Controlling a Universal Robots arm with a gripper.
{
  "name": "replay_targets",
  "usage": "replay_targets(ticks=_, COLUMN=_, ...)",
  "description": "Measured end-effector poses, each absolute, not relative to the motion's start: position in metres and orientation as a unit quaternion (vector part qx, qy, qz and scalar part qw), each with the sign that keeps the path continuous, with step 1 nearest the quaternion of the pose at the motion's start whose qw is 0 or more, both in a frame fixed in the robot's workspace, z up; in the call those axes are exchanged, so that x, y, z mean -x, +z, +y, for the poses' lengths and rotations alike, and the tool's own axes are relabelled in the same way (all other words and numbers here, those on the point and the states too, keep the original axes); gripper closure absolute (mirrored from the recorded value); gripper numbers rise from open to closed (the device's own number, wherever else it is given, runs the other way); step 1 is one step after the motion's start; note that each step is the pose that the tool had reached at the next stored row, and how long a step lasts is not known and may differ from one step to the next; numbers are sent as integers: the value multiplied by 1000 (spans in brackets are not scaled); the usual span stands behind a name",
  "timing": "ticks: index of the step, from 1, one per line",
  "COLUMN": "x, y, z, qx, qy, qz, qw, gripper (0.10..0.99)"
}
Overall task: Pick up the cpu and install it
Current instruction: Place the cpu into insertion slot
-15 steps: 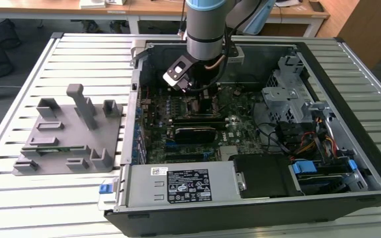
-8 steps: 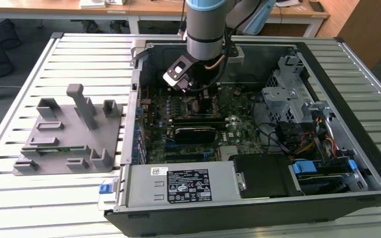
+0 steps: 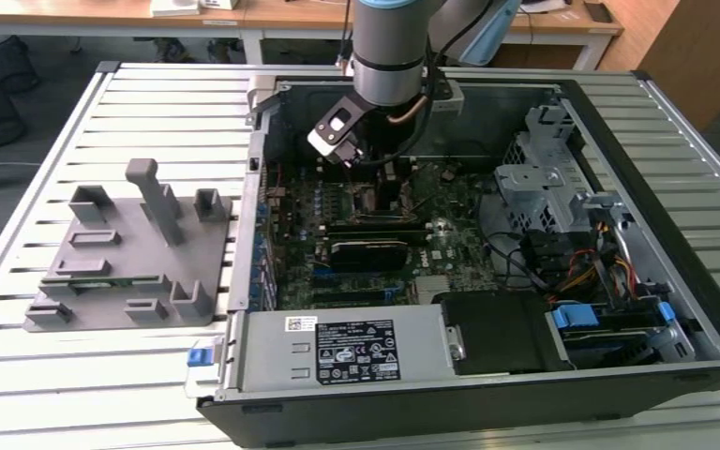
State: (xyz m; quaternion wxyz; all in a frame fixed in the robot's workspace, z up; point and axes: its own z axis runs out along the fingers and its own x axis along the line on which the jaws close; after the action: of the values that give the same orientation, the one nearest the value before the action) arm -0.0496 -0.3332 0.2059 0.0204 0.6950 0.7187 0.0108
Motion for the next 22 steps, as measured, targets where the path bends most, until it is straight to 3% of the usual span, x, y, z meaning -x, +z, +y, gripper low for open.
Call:
replay_targets(ticks=12, x=49, y=213, z=-333, qx=-695, qy=8, qz=719, qw=17, gripper=973)
replay_targets(ticks=22, x=49, y=217, z=-333, qx=-695, qy=7, qz=719, qw=17, gripper=980)
